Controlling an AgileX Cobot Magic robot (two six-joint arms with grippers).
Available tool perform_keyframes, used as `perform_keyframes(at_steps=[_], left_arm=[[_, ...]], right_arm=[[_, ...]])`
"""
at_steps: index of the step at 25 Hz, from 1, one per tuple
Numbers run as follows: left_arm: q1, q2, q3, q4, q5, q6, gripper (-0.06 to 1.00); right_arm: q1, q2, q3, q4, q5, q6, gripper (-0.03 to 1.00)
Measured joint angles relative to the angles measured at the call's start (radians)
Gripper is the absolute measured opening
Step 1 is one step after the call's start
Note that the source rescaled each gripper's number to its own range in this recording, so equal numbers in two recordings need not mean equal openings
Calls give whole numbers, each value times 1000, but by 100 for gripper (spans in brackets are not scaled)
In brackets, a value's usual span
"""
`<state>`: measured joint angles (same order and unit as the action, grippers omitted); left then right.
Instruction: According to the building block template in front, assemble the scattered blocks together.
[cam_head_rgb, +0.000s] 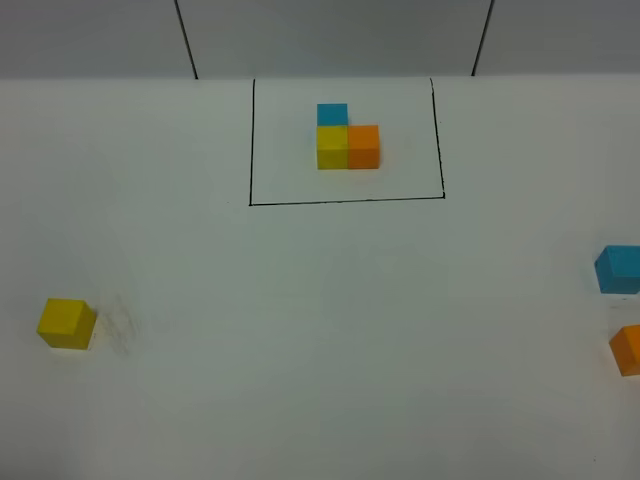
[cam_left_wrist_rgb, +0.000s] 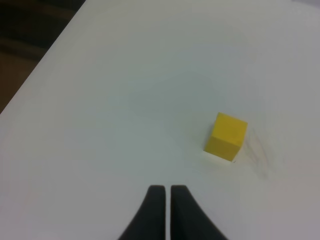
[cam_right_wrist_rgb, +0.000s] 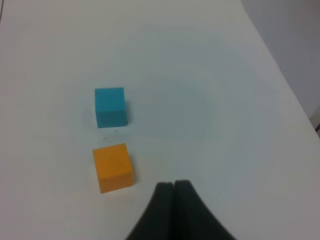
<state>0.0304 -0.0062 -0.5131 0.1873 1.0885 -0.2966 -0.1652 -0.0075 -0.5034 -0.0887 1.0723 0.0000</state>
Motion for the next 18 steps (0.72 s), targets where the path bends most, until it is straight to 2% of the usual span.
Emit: perform_keyframes(at_steps=[18], left_arm=[[0, 0, 0, 0, 0, 0, 1]], right_arm=[[0, 0, 0, 0, 0, 0, 0]])
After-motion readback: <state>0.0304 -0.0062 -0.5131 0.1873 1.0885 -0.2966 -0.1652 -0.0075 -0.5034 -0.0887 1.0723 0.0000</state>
